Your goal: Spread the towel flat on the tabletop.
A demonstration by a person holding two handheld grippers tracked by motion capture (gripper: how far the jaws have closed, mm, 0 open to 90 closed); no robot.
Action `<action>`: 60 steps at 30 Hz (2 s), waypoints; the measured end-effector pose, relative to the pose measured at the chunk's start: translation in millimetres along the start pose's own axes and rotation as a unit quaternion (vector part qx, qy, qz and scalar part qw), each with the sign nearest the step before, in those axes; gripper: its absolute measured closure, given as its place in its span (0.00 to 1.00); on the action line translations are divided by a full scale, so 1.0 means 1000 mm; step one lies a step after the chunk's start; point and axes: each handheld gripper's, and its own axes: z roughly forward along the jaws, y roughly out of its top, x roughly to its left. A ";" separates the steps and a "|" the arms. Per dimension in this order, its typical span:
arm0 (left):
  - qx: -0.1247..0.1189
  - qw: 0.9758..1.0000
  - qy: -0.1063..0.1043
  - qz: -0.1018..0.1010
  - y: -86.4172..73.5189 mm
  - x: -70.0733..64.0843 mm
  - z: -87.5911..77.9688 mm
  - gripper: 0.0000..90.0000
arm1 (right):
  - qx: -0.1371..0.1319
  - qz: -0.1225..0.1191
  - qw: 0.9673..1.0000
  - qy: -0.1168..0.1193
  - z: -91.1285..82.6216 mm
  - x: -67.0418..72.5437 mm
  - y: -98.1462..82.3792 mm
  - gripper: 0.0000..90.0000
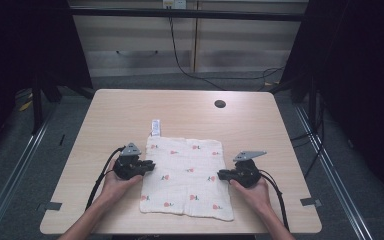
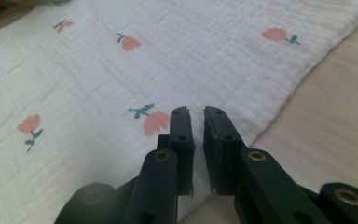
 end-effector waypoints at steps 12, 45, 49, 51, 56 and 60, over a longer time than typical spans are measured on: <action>0.013 1.000 -0.024 0.008 -0.008 -0.016 -0.010 0.87 | -0.004 0.007 1.000 0.001 -0.014 0.009 -0.016 0.90; -0.002 1.000 -0.024 -0.005 -0.007 -0.005 -0.017 0.67 | -0.039 0.021 0.999 -0.015 0.023 -0.047 0.059 0.69; 0.006 1.000 -0.021 -0.001 -0.009 -0.004 -0.015 0.67 | -0.025 0.016 0.999 -0.024 0.035 -0.052 0.063 0.68; 0.006 1.000 -0.021 -0.002 -0.009 -0.003 -0.014 0.67 | -0.021 0.019 0.999 -0.030 0.039 -0.056 0.064 0.67; 0.006 1.000 -0.021 0.001 -0.009 -0.002 -0.014 0.67 | -0.016 0.028 0.999 -0.035 0.045 -0.065 0.067 0.67; 0.006 1.000 -0.021 0.000 -0.009 -0.001 -0.014 0.68 | -0.015 0.029 0.999 -0.035 0.049 -0.069 0.066 0.68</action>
